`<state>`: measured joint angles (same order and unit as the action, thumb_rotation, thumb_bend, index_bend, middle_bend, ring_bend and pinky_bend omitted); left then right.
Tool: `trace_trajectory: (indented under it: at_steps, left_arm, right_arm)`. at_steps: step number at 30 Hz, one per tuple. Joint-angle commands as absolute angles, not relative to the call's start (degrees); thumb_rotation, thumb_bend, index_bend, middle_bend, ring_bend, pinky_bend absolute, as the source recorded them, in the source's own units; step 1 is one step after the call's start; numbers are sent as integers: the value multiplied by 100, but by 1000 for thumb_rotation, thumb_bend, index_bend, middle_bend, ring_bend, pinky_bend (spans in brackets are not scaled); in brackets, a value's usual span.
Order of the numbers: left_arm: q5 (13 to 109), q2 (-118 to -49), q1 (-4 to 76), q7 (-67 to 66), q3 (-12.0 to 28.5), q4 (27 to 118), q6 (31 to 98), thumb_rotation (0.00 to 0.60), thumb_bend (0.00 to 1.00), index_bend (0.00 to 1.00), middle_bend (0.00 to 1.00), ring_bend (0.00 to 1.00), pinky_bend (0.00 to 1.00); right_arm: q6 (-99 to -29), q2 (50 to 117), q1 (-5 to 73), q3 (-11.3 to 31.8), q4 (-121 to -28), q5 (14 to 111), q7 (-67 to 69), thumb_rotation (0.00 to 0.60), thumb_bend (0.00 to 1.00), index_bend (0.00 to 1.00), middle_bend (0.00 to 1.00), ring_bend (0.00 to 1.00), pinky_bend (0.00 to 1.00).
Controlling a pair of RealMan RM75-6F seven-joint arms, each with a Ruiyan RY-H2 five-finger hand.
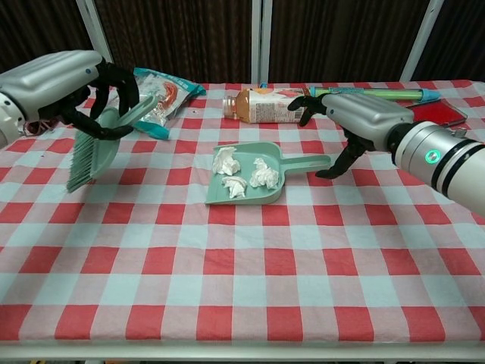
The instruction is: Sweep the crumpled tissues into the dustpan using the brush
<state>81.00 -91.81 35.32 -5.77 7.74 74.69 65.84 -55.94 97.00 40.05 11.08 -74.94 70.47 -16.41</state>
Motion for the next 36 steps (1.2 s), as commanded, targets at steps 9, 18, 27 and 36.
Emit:
trace_trajectory:
  at_steps: [9, 18, 27, 36]
  left_arm:
    - [7042, -8540, 3574, -2508, 508, 8738, 5715, 600, 293, 269, 393, 555, 893]
    - [7112, -8064, 3171, -2031, 723, 9144, 6568, 600, 229, 231, 348, 481, 793]
    - [7772, -7098, 2180, -740, 288, 9019, 7578, 600, 228, 236, 306, 275, 356]
    - [8262, -6917, 1104, -137, -168, 8603, 8808, 600, 229, 236, 290, 253, 294]
  right_arm:
    - [-6505, 8067, 3297, 986, -8740, 7359, -1635, 600, 66, 101, 210, 40, 0]
    - [-7016, 7326, 2746, 775, -8956, 7678, -1021, 600, 108, 101, 211, 42, 0]
    - [-7554, 6671, 2045, 351, -8723, 8232, 281, 600, 208, 101, 138, 0, 0]
    - [-8525, 6664, 1264, 101, -8263, 8610, 1135, 600, 212, 100, 129, 0, 0]
